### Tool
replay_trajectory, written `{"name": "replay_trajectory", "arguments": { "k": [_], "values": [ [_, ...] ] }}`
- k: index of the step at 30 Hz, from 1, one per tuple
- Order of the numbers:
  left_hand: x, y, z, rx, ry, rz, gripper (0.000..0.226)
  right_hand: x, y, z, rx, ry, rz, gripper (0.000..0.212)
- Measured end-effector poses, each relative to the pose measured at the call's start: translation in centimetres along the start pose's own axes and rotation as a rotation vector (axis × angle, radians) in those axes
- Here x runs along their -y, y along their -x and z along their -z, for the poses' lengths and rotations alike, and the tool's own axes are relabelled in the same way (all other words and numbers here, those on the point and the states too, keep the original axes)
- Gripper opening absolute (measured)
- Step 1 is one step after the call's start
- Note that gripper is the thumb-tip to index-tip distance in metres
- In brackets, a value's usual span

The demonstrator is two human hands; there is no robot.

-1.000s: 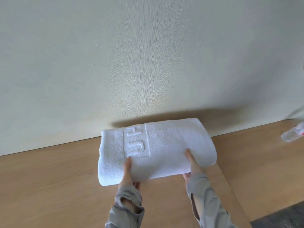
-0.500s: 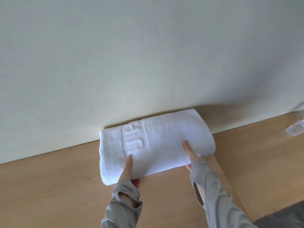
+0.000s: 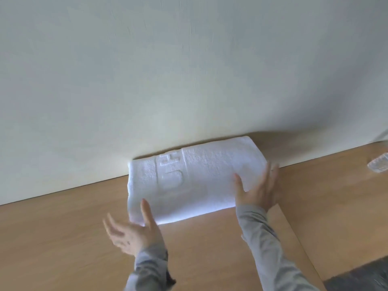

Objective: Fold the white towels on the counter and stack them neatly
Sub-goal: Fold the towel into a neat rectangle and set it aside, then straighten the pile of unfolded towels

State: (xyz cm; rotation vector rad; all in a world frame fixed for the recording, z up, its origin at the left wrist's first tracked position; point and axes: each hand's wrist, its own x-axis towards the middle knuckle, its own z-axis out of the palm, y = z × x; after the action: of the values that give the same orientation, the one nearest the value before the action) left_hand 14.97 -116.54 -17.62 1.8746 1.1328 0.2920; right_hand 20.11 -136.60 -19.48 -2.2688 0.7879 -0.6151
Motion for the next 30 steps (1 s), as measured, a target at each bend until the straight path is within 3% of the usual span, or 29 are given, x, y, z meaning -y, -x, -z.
{"name": "replay_trajectory", "arguments": {
  "k": [1,3,5,7,9,16,21,26,30],
  "values": [
    [-0.1,0.1,0.0,-0.01,-0.113,-0.28,0.082,0.5,0.0,0.0,0.01,0.038,0.204,0.07],
    [-1.2,-0.3,-1.1,0.162,-0.532,-0.733,0.073,1.9,0.0,-0.7,0.218,0.101,0.542,0.054],
    [-2.7,-1.3,-3.0,0.335,-0.844,-0.976,0.067,2.9,-0.4,-1.8,0.473,0.282,0.768,0.052],
    [-3.3,-2.6,-4.4,0.436,-0.942,-0.988,0.064,2.4,-1.1,-2.6,0.588,0.485,0.84,0.055],
    [-2.7,-3.7,-4.9,0.495,-0.956,-0.963,0.065,1.3,-2.0,-3.0,0.612,0.588,0.802,0.058],
    [-2.3,-4.8,-5.4,0.544,-0.989,-0.966,0.063,0.9,-2.4,-3.5,0.655,0.626,0.759,0.059],
    [-3.7,-5.5,-3.1,0.673,-1.035,-0.945,0.064,2.8,-3.2,-2.4,0.812,0.699,0.721,0.056],
    [-5.0,-7.8,4.7,0.438,-1.077,-0.901,0.077,7.1,-3.4,1.0,0.762,0.631,0.758,0.055],
    [-6.6,-9.9,12.2,0.29,-1.069,-0.831,0.066,14.0,-0.8,2.9,0.703,0.536,0.846,0.054]
  ]
}}
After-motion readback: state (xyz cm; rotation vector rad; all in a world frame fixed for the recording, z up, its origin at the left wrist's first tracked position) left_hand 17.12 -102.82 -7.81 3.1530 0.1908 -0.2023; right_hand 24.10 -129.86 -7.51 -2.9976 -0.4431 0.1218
